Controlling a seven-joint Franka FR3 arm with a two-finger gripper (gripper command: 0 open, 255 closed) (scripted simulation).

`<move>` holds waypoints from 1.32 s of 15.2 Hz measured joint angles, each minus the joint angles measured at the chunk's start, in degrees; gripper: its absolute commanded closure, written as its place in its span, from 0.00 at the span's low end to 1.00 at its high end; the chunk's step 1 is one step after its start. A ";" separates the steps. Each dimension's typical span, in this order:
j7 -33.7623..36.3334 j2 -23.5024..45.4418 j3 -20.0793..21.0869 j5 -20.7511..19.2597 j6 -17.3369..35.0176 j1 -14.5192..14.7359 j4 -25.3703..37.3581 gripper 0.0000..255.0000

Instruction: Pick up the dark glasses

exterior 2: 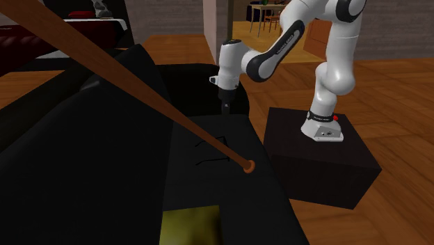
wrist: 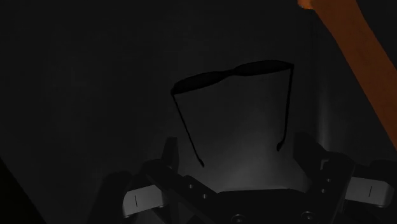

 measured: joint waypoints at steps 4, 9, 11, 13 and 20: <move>4.32 9.02 -0.20 -4.53 2.75 2.40 5.66 0.00; 8.65 20.28 -1.99 -9.32 2.97 6.39 16.05 0.00; 10.24 24.62 -2.64 -10.67 2.80 8.42 20.56 0.00; 11.27 29.02 -3.05 -11.69 2.47 10.44 25.11 0.00; 11.98 34.47 -4.04 -12.99 4.56 12.06 28.32 0.00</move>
